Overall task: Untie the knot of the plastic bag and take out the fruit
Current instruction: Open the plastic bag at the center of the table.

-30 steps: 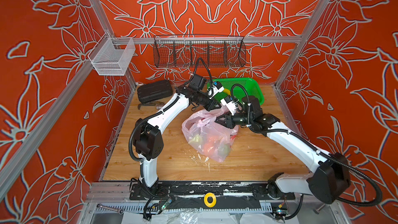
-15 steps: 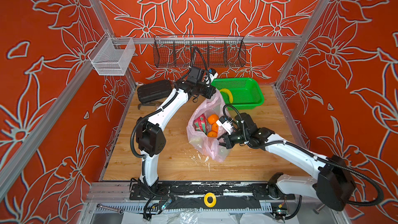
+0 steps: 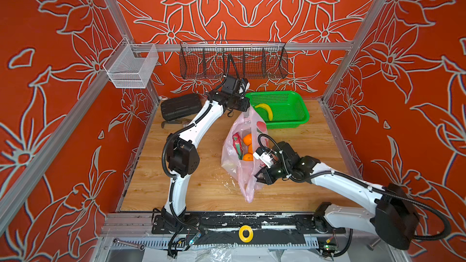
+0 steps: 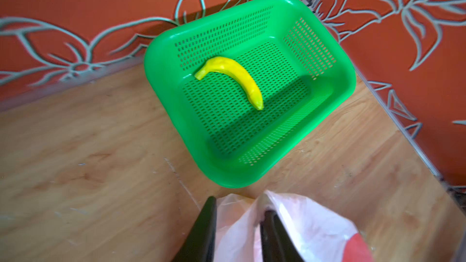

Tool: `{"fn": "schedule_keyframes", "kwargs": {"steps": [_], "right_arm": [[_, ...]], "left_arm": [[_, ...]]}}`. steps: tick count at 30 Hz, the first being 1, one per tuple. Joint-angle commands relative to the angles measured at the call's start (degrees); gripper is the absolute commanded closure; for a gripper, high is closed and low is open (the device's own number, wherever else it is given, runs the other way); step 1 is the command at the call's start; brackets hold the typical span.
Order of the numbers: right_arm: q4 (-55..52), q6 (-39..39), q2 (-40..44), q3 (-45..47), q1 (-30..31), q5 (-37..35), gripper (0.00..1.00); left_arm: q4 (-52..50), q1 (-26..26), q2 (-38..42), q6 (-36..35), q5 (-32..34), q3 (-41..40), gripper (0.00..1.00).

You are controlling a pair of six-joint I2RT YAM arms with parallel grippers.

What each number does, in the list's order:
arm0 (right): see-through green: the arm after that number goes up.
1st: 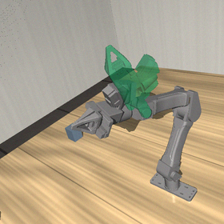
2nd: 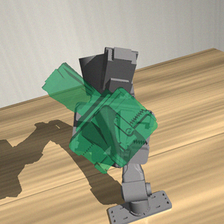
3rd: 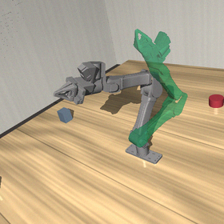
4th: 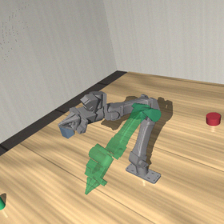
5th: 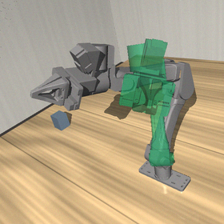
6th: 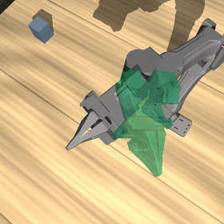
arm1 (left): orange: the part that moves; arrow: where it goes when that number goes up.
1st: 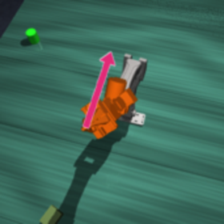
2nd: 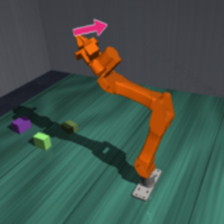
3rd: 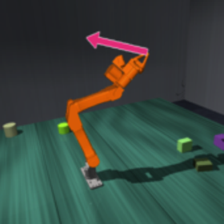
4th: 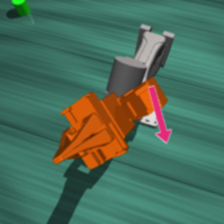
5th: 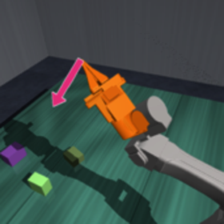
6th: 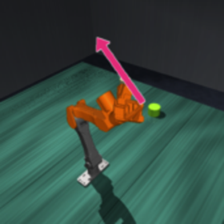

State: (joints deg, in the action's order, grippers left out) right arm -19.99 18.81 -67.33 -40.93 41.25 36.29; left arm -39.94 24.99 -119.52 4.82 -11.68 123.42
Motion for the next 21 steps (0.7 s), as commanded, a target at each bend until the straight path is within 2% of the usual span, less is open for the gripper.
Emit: {"fn": "schedule_keyframes", "kwargs": {"steps": [1, 4, 8, 17, 21], "right_arm": [[-3.05, -0.10, 2.89, -4.14, 0.40, -5.23, 0.59], [-0.66, 1.03, 4.70, -6.33, 0.40, -8.08, 0.46], [3.01, 1.20, 5.90, -10.05, 0.40, -11.13, 0.35], [10.03, 1.54, 1.00, -19.43, 0.41, -11.99, 0.25], [11.29, 3.42, -2.20, -23.02, 0.39, -14.70, 0.27]], "left_arm": [[1.50, -0.45, 5.76, 2.26, 0.66, -2.25, 0.51], [1.53, -0.42, 9.93, 3.82, 0.72, -5.81, 0.44], [1.32, -0.44, 15.76, 5.35, 1.04, -10.46, 0.33], [-4.31, -0.41, 27.00, 11.51, 5.99, -18.67, 0.29], [-5.50, -0.46, 36.44, 17.89, 9.71, -29.30, 0.28]]}}
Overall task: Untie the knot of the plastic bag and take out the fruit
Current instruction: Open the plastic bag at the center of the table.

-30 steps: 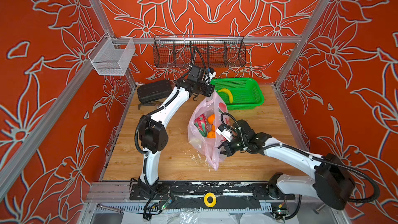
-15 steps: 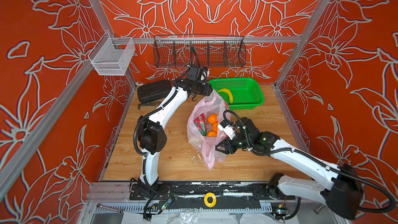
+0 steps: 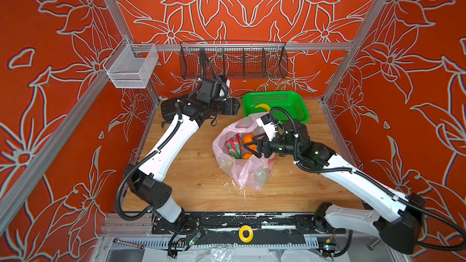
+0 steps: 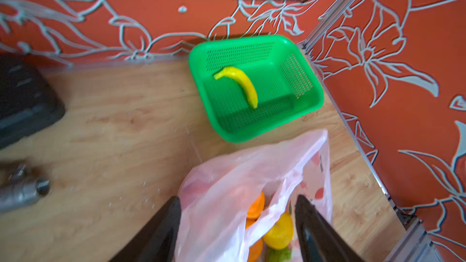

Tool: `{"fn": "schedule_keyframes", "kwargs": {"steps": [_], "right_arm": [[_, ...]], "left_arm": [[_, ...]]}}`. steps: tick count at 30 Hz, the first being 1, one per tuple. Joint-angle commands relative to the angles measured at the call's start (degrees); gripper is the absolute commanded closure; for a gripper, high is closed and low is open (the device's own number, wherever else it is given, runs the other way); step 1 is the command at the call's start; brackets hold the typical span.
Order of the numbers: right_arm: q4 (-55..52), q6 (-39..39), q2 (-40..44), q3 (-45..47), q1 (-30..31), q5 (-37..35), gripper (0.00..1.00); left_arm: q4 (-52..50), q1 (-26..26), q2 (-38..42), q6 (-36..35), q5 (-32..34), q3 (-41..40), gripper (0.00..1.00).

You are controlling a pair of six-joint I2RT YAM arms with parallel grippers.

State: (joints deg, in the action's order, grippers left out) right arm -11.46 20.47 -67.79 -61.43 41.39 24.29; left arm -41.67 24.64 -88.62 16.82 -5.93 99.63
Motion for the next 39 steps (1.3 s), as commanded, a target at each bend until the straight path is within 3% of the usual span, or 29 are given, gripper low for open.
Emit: {"fn": "schedule_keyframes", "kwargs": {"steps": [1, 4, 10, 15, 23, 29, 33, 39], "right_arm": [[2.89, 1.97, -2.51, -3.08, 0.27, -2.98, 0.28], [0.49, 2.67, -5.90, -5.01, 0.44, -4.18, 0.35], [-7.48, 0.95, -12.50, -6.07, 3.27, -9.81, 0.42], [-10.65, -0.40, -15.48, -2.86, 5.39, -10.95, 0.44], [-14.20, 0.01, -19.01, 0.08, 7.89, 4.52, 0.44], [-9.58, 2.55, -20.14, 2.96, 10.77, 12.36, 0.48], [-9.95, 1.97, -21.56, 1.31, 11.43, 15.03, 0.50], [-9.95, 2.09, -19.02, -0.68, 11.09, 4.92, 0.47]], "left_arm": [[-3.76, -0.10, 7.92, 7.40, 4.65, -8.59, 0.28], [-6.65, -0.12, 13.81, 12.31, 6.30, -16.10, 0.28], [-12.14, -0.12, 18.31, 20.04, -1.91, -26.61, 0.27], [-9.50, -0.09, 20.68, 24.49, -5.84, -36.30, 0.28], [1.36, -0.01, 17.09, 27.68, -12.06, -42.17, 0.02], [2.41, 0.01, 11.68, 27.49, -13.52, -42.10, 0.01], [2.50, -0.03, 8.64, 26.26, -14.00, -43.00, 0.11], [2.73, -0.03, 7.91, 26.42, -12.05, -46.42, 0.68]]}}
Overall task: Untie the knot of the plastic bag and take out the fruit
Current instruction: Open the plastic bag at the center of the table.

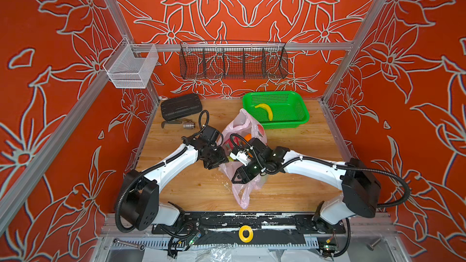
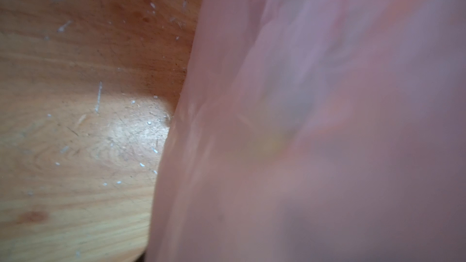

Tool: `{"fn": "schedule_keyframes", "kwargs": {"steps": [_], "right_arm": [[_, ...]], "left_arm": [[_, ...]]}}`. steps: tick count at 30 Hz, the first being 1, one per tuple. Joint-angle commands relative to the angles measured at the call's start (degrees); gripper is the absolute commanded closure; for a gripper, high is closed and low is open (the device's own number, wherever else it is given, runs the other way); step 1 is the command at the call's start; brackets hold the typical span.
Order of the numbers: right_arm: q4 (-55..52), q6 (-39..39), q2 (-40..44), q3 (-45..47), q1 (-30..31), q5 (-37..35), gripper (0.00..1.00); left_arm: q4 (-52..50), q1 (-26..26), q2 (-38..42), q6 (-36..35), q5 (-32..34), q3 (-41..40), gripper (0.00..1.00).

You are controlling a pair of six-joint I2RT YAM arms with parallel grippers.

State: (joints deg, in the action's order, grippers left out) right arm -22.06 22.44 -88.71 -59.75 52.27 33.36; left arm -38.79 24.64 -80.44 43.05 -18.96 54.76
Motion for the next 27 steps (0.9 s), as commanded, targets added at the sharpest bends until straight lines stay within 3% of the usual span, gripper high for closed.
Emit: {"fn": "schedule_keyframes", "kwargs": {"steps": [1, 3, 6, 16, 22, 27], "right_arm": [[0.85, 0.43, 2.00, -2.77, 0.21, -5.94, 0.46], [1.30, 1.62, 1.92, -3.73, 0.16, -10.09, 0.45], [2.47, 3.76, 1.30, -4.72, 0.16, -18.20, 0.43], [7.77, 2.44, -6.42, -8.17, 0.16, -37.03, 0.32], [12.76, 2.42, -13.10, -10.65, -0.65, -43.40, 0.24], [14.23, 2.19, -18.64, -14.60, -2.25, -42.15, 0.16]], "left_arm": [[-0.10, -0.03, -0.17, 0.28, 1.01, -2.20, 0.75], [-0.06, 0.02, -0.22, 0.37, 1.04, -3.53, 0.88], [0.09, 0.01, 0.11, 0.55, 1.46, -4.87, 0.97], [-0.40, -0.03, 2.42, 0.11, 3.74, -4.32, 0.98], [-0.76, -0.01, 2.90, -0.12, 4.95, -2.57, 0.98], [-0.41, -0.02, 3.14, -0.50, 5.13, -2.02, 0.98]]}}
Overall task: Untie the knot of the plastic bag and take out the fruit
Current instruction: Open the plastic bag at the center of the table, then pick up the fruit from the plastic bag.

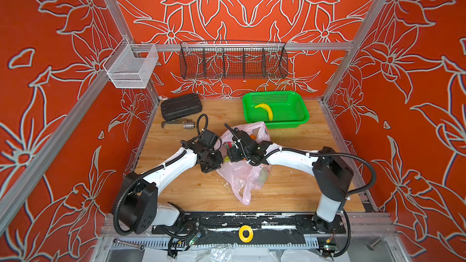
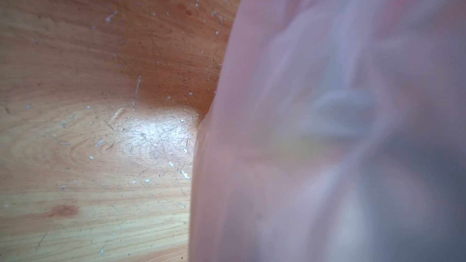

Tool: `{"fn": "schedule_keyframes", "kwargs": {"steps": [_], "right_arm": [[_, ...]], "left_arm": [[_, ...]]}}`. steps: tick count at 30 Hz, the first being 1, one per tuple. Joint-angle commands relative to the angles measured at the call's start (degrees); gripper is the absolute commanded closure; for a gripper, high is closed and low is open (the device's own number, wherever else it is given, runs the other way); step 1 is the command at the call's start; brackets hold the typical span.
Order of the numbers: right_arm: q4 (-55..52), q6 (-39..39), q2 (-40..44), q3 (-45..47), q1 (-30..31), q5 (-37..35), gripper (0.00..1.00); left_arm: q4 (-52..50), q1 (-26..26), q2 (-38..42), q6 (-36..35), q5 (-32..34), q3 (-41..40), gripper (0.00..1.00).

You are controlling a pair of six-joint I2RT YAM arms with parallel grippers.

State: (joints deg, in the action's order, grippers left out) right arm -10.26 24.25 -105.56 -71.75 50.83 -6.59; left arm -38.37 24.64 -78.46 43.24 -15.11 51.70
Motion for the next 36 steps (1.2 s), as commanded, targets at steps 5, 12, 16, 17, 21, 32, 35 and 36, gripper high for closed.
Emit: {"fn": "schedule_keyframes", "kwargs": {"steps": [5, 12, 16, 17, 21, 32, 35, 36], "right_arm": [[5.43, 2.01, -5.00, -3.42, -1.47, -3.88, 0.13], [12.24, 1.90, -8.03, -3.20, -2.20, -8.19, 0.09], [13.77, 2.37, -10.98, -5.35, -2.90, -7.52, 0.05], [14.27, 2.29, -11.93, -5.71, -2.97, -6.94, 0.04], [14.83, 3.25, -14.52, -6.71, -3.48, -4.86, 0.03], [15.32, 1.38, -12.63, -4.65, -4.64, 4.88, 0.24], [15.65, 0.91, -10.31, -2.81, -4.62, 6.98, 0.27], [15.93, 0.84, -9.52, -2.13, -4.71, 7.27, 0.28]], "left_arm": [[-0.92, -0.01, 1.16, -1.14, 1.32, 1.08, 0.98], [-0.13, -0.03, 1.20, -1.28, 0.49, 0.66, 0.98], [-0.14, -0.03, 1.55, -1.41, 0.52, 0.45, 0.98], [-0.21, -0.03, 1.70, -1.41, 0.52, 0.34, 0.98], [-0.48, -0.02, 2.23, -1.50, 0.88, 0.00, 0.99], [-0.05, -0.03, 1.53, -1.61, 0.94, 0.79, 0.97], [0.04, -0.03, 1.24, -1.58, 1.14, 1.20, 0.90], [0.21, -0.03, 1.28, -1.73, 1.01, 1.38, 0.82]]}}
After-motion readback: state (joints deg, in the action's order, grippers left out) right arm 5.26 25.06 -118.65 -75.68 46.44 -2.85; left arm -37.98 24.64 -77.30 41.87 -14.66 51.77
